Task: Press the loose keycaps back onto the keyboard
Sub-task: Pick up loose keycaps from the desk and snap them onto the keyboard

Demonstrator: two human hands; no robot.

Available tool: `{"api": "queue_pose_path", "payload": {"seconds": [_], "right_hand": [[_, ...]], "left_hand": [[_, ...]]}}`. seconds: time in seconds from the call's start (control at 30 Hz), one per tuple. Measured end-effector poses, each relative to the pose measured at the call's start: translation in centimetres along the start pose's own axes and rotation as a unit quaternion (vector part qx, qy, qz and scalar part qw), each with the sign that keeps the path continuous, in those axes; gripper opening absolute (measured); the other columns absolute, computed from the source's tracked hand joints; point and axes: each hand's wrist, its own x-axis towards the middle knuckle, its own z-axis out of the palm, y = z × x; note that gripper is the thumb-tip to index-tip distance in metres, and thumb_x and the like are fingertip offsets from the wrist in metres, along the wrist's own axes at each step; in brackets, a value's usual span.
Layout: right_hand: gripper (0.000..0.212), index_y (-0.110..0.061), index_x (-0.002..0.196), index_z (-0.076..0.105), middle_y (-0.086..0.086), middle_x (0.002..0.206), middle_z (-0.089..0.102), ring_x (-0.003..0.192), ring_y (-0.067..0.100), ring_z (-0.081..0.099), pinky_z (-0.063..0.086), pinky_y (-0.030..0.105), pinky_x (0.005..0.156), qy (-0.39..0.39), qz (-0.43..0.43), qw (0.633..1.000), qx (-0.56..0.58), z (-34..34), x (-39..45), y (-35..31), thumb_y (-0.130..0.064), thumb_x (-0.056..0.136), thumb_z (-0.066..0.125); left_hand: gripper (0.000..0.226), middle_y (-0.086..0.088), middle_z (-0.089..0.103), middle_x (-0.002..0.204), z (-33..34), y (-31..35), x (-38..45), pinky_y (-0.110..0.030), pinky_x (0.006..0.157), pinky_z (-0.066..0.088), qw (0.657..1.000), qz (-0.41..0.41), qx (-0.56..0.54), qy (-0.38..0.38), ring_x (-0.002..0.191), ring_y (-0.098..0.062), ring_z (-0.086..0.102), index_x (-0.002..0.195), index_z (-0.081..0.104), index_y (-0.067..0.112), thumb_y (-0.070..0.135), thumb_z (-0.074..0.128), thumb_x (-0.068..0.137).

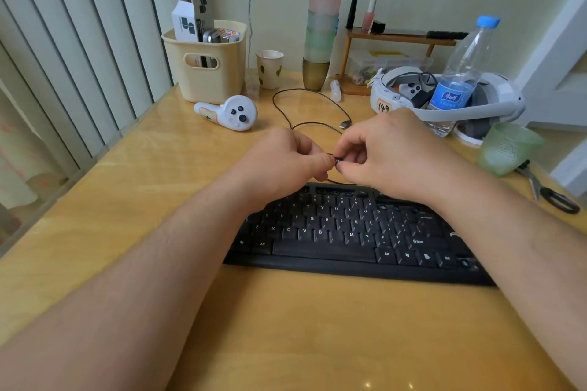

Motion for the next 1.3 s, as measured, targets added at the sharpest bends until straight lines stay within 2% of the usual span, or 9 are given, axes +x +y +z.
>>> {"api": "queue_pose_path", "payload": {"seconds": [0.07,0.17,0.3,0.5,0.73,0.87,1.0,1.1,1.3], "right_hand": [[0.010,-0.033,0.090,0.081,-0.017,0.069,0.069,0.072,-0.004,0.064,0.057,0.027,0.073,-0.007,-0.004,1.000,-0.012,0.0,0.1,0.2,-0.027,0.083,0.077],[0.007,-0.035,0.087,0.081,-0.019,0.066,0.067,0.070,-0.006,0.063,0.049,0.016,0.066,-0.026,0.027,0.999,0.016,0.1,0.4,0.8,-0.029,0.083,0.079],[0.005,-0.032,0.078,0.081,-0.022,0.073,0.071,0.071,-0.004,0.064,0.047,0.022,0.065,-0.114,0.110,0.982,0.104,0.7,1.0,1.6,-0.030,0.081,0.085],[0.006,-0.030,0.078,0.083,-0.013,0.085,0.078,0.095,0.011,0.071,0.056,0.040,0.097,-0.241,0.174,0.947,0.119,1.2,2.8,2.2,-0.026,0.078,0.087],[0.008,-0.034,0.075,0.081,-0.009,0.083,0.078,0.095,0.025,0.073,0.059,0.050,0.094,-0.263,0.147,0.953,0.030,1.0,3.8,1.0,-0.031,0.077,0.088],[0.008,-0.030,0.074,0.081,-0.011,0.078,0.075,0.087,0.013,0.069,0.059,0.040,0.088,-0.254,0.132,0.958,-0.001,0.8,3.8,0.5,-0.029,0.079,0.086],[0.010,-0.034,0.072,0.080,-0.011,0.078,0.076,0.088,0.018,0.071,0.061,0.042,0.086,-0.252,0.128,0.959,0.005,0.9,3.8,0.6,-0.031,0.079,0.087],[0.009,-0.035,0.073,0.080,-0.014,0.079,0.075,0.087,0.011,0.069,0.058,0.036,0.082,-0.242,0.115,0.963,0.015,1.0,3.7,0.8,-0.031,0.080,0.085],[0.008,-0.033,0.075,0.081,-0.012,0.082,0.076,0.089,0.015,0.070,0.060,0.042,0.086,-0.256,0.115,0.960,0.018,0.9,3.6,0.9,-0.030,0.081,0.085]], "left_hand": [[0.028,0.000,0.073,0.076,0.1,0.0,0.0,-0.024,0.066,0.048,1.000,0.005,0.009,-0.001,0.066,-0.007,0.058,0.078,0.079,0.020,0.043,0.073,0.092],[0.026,0.005,0.075,0.083,-0.2,-0.3,0.2,-0.028,0.072,0.052,0.999,0.014,0.037,-0.001,0.079,-0.010,0.066,0.082,0.080,0.026,0.046,0.070,0.095],[0.019,0.014,0.071,0.099,-1.0,-1.1,0.6,-0.026,0.078,0.047,0.986,0.027,0.148,0.066,0.093,-0.005,0.063,0.105,0.078,0.032,0.041,0.064,0.099],[0.017,0.020,0.065,0.093,-1.3,-2.1,1.1,-0.028,0.081,0.049,0.983,-0.002,0.177,0.058,0.094,-0.006,0.061,0.103,0.079,0.031,0.037,0.064,0.097],[0.015,0.016,0.070,0.091,-0.4,-2.0,1.2,-0.031,0.083,0.054,0.977,-0.002,0.206,0.053,0.093,-0.010,0.064,0.097,0.078,0.035,0.045,0.066,0.093],[0.019,0.014,0.073,0.091,0.2,-1.8,1.2,-0.035,0.084,0.056,0.974,0.012,0.224,0.045,0.094,-0.013,0.065,0.096,0.078,0.037,0.050,0.066,0.091],[0.018,0.014,0.073,0.092,0.3,-1.7,1.1,-0.036,0.086,0.057,0.970,0.012,0.238,0.036,0.095,-0.013,0.065,0.099,0.079,0.036,0.047,0.065,0.092],[0.017,0.014,0.073,0.101,-0.6,-1.8,1.1,-0.037,0.091,0.056,0.973,0.006,0.226,0.044,0.099,-0.013,0.065,0.102,0.077,0.035,0.041,0.063,0.095],[0.018,0.015,0.069,0.101,-1.8,-2.1,1.2,-0.032,0.089,0.052,0.982,-0.003,0.180,0.065,0.101,-0.010,0.063,0.106,0.078,0.031,0.039,0.063,0.098]]}}
